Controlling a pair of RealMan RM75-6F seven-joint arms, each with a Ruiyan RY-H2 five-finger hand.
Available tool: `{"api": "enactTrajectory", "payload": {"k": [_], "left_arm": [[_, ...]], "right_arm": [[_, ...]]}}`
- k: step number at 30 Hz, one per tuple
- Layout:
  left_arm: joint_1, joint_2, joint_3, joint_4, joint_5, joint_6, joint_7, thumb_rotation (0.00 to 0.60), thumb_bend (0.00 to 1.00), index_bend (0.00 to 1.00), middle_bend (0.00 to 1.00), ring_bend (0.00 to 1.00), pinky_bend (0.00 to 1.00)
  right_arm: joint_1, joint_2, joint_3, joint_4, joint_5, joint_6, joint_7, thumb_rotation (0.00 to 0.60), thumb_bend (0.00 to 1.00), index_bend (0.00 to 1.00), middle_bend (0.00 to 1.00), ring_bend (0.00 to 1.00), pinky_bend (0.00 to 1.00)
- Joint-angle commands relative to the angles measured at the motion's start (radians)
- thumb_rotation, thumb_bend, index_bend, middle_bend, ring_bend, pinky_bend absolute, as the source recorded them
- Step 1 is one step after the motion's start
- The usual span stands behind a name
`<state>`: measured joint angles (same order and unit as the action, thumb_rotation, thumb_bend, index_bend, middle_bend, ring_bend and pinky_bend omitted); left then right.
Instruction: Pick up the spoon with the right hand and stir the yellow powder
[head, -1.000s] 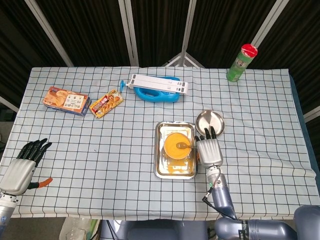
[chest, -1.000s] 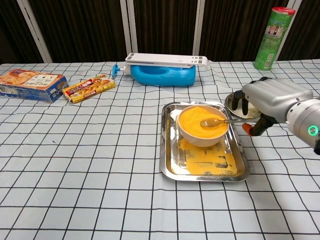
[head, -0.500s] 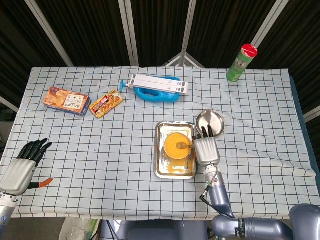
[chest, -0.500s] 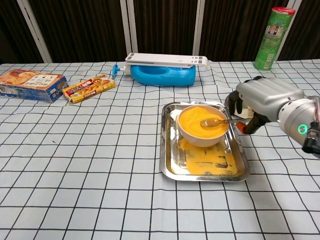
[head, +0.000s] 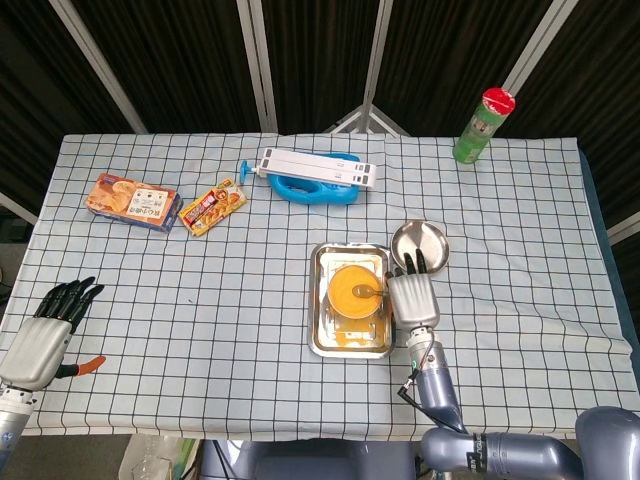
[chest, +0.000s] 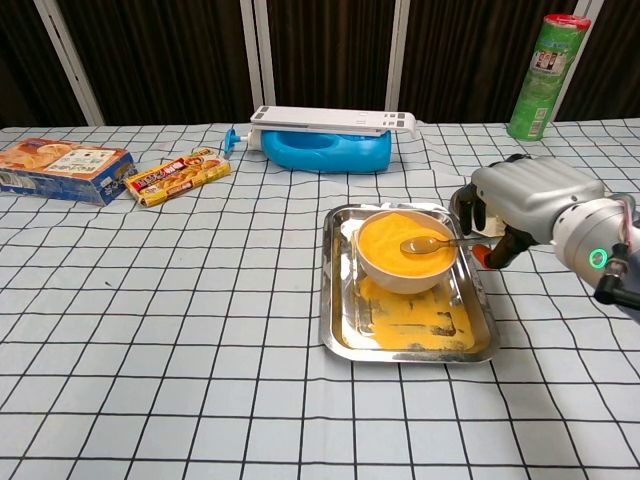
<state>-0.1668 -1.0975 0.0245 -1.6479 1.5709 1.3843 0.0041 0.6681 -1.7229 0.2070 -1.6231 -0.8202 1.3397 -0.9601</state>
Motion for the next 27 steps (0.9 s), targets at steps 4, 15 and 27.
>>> {"api": "enactTrajectory", "payload": {"k": [4,15,27], "left_arm": [[0.000,0.000,0.000,0.000,-0.001,0.000,0.001,0.600,0.00,0.00,0.00,0.00,0.00],[0.000,0.000,0.000,-0.001,-0.001,-0.001,0.002,0.600,0.00,0.00,0.00,0.00,0.00],[-0.001,0.001,0.000,-0.002,-0.002,-0.001,0.002,0.600,0.00,0.00,0.00,0.00,0.00]], "right_arm": [[0.001,0.000,0.001,0.000,0.001,0.002,0.000,0.600,0.48,0.48,0.42,0.13,0.00],[0.001,-0.003,-0.001,0.006,-0.002,0.005,0.004,0.600,0.48,0.53,0.46,0.16,0.00],[0.002,-0.006,-0.006,0.009,-0.007,0.006,0.006,0.600,0.48,0.58,0.49,0.18,0.00]]}}
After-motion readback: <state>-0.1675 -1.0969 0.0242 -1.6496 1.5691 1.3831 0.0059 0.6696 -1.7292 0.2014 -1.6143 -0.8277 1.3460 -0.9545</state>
